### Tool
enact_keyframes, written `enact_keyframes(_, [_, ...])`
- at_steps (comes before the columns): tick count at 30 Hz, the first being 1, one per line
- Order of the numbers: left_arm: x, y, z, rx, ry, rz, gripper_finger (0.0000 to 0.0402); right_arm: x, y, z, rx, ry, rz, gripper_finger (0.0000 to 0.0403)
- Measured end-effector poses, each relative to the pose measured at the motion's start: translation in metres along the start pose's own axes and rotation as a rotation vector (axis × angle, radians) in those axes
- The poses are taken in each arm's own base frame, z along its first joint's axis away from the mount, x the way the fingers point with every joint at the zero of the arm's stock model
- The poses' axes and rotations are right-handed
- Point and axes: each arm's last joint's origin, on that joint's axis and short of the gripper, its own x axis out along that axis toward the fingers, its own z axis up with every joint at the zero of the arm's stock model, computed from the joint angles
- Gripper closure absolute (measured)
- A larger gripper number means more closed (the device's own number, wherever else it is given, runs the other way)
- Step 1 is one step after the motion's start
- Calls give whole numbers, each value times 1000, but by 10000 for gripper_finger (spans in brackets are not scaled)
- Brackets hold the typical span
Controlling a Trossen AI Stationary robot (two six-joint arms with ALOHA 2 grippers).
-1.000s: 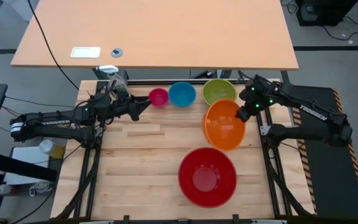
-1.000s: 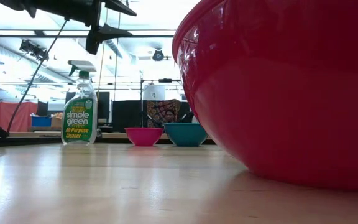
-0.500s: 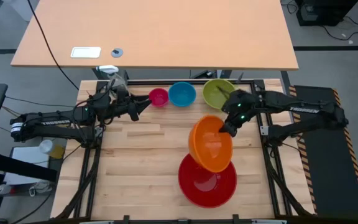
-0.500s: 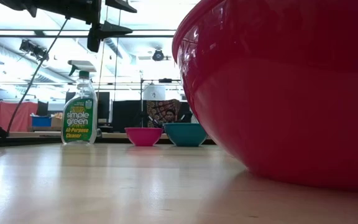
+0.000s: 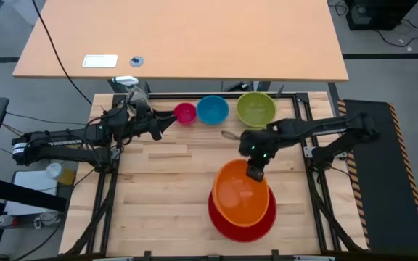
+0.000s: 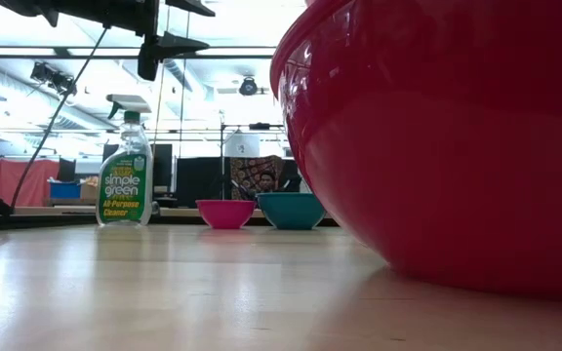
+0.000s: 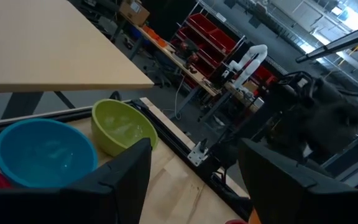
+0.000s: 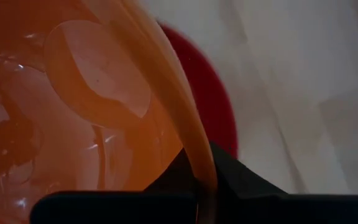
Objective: Nest bowls inside each other by size order
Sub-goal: Stack the orange bowl into the red bowl
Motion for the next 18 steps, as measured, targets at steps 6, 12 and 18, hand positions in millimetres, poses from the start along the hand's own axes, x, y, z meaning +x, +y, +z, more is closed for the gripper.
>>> enact_keyframes(6, [0,0,0,0,2,-3,159,29,11,-2,-36,100,-56,379])
enact_keyframes(12, [0,-1,-1,0,28,-36,159,49,13,-6,-50,147,-190,370])
enact_keyframes(18, [0,-2,-1,0,50,-64,159,60,11,-4,-12,169,-220,348])
